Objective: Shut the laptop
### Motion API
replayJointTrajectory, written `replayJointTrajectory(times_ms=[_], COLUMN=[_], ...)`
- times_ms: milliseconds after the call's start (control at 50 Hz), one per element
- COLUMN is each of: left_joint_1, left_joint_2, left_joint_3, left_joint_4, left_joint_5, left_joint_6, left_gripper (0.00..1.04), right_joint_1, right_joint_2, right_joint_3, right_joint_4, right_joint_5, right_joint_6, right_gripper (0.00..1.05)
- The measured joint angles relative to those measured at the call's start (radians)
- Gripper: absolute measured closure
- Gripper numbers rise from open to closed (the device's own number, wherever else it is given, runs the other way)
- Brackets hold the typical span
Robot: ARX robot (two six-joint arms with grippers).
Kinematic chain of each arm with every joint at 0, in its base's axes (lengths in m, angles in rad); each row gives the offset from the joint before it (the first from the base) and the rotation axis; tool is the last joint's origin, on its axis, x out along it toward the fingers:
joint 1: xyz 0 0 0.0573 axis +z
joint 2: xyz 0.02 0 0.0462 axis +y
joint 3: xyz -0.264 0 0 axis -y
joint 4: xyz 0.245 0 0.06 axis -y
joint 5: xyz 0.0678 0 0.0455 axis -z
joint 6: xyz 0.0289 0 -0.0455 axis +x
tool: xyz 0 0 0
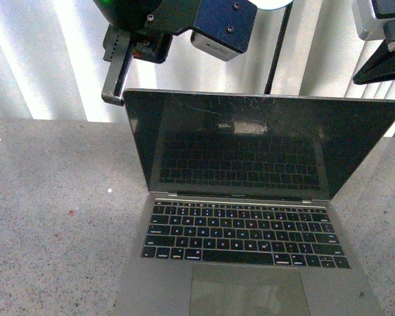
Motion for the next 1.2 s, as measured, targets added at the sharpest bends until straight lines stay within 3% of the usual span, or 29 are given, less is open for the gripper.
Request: replayJointTrajectory(times_ms=[600,1200], left_joint_1=[-0.045,-0.085], left_joint_2=[0.033,0.019], left_joint_3=[0.0,-0.037], left_joint_4=[-0.018,-0.141], left_joint_5=[0.008,0.039], left_joint_6=[-0.034,-0.099], left_gripper=[1.01,1.01], right_joint_1=[0.006,0.005], right_joint_2=[0.018,0.022], right_joint_3=[-0.01,-0.034], right_joint_4=[-0.065,-0.132], right_joint_5=[0.009,0.039], right_joint_6=[0.007,0.005], right_gripper=[1.02,1.02])
